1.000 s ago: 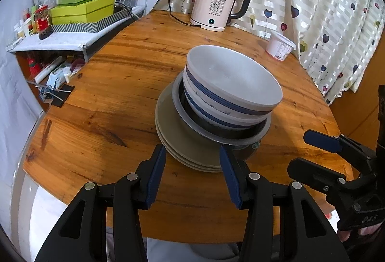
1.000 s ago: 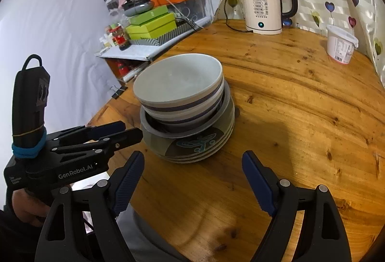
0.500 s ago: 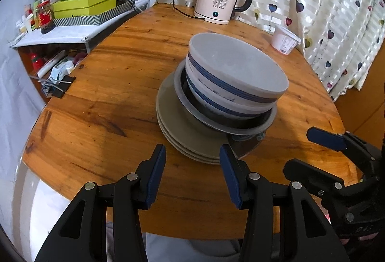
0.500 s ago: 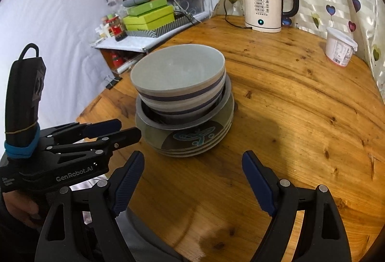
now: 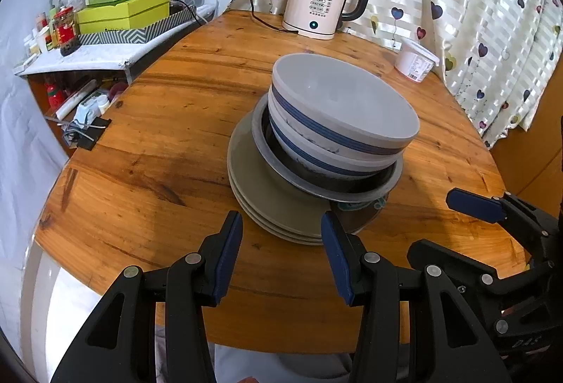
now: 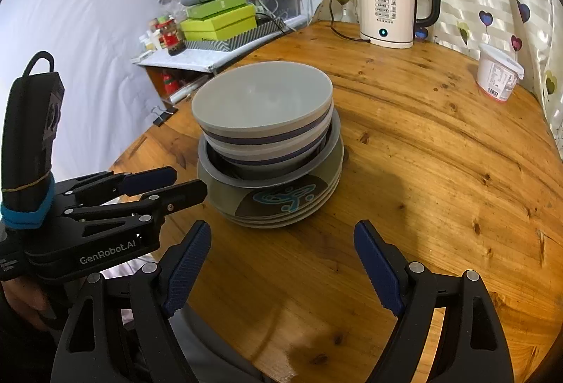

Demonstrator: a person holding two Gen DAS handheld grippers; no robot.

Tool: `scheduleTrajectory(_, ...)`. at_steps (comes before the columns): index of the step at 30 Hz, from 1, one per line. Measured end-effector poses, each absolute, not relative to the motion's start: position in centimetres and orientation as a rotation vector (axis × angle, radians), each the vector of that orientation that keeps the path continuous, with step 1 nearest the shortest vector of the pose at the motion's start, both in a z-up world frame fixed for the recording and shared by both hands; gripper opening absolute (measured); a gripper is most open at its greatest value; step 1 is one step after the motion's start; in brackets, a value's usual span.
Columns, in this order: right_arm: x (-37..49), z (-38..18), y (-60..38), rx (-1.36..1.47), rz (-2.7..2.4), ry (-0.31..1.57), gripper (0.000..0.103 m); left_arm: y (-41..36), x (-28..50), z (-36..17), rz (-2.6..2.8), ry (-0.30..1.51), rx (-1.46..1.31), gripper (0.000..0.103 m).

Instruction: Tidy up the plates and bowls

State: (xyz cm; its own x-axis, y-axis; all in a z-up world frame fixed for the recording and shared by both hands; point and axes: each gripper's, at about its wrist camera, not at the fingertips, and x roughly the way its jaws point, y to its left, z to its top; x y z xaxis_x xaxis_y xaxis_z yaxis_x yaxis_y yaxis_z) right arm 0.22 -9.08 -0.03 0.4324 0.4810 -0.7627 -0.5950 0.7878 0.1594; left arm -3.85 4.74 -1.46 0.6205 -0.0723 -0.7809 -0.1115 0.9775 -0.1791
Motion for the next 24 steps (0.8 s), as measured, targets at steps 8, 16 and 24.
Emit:
scheduleTrajectory(8,0.23,0.0,-9.08,-0.141,0.673,0.901,0.084,4.59,-3.65,-1.49,0.04,0.911,-0.204,0.048)
scheduleTrajectory(16,0.27,-0.04,-9.1,-0.14,0.673,0.902,0.084,4.6,-3.58,-1.63,0.038,0.916,-0.206,0.048)
scheduleTrajectory(24,0.29,-0.02,-9.11,-0.14,0.674,0.902,0.084,4.64,-3.5,-1.8,0.037,0.921,-0.209,0.048)
